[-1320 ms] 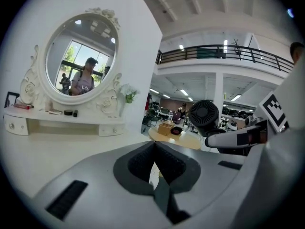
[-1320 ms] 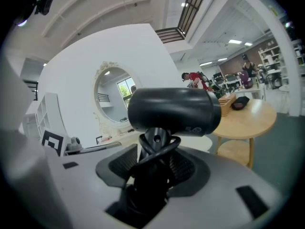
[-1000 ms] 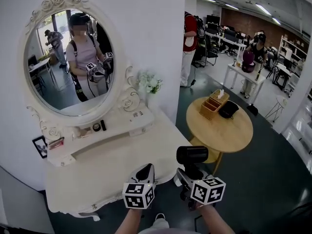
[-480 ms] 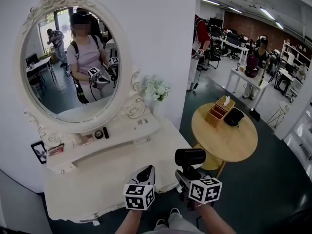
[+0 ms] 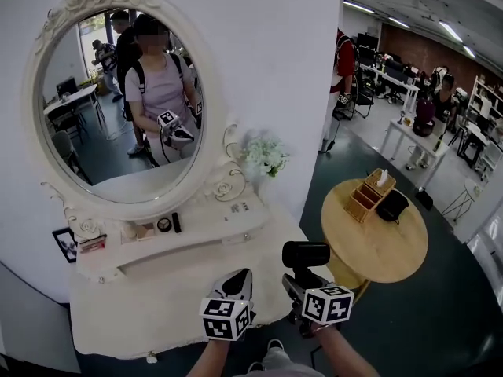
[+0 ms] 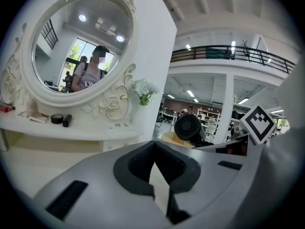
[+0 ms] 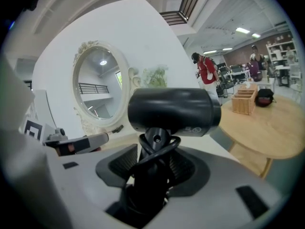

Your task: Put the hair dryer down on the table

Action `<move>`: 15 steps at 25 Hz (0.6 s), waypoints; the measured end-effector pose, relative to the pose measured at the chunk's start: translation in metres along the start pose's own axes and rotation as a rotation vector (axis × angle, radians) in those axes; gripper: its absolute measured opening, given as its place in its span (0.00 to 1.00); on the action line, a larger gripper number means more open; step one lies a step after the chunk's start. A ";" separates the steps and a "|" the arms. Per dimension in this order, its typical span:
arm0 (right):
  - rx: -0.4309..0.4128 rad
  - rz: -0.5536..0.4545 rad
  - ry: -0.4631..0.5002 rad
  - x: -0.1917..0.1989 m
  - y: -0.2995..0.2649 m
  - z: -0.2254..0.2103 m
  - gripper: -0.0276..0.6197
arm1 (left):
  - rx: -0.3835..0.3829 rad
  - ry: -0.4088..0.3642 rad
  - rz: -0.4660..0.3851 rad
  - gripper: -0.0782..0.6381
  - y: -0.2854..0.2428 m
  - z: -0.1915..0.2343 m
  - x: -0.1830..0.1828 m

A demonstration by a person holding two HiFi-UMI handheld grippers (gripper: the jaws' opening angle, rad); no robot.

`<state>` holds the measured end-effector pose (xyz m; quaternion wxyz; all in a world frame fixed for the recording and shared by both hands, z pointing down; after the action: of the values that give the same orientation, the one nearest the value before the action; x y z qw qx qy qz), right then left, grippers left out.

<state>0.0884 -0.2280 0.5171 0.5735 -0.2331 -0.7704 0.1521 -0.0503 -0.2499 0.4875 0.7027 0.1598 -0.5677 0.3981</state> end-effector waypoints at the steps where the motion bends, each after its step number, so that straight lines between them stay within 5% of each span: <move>1: -0.003 0.007 0.003 -0.002 -0.006 -0.001 0.36 | -0.006 0.006 0.001 0.11 -0.003 0.003 0.000; 15: -0.012 0.096 0.019 -0.003 -0.072 -0.029 0.36 | -0.087 0.040 0.014 0.11 -0.031 0.027 -0.001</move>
<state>0.1037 -0.2919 0.5596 0.5714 -0.2748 -0.7538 0.1727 -0.0459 -0.2880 0.5023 0.7175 0.1170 -0.5713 0.3810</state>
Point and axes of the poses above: the fingertips, and each gripper's own axes: y backward along the fingers, z to its left, x out of its underside, the point moved 2 cm from there along y, backward along the fingers, and after that the axes turned 11 degrees about x, right-handed, at the moved point
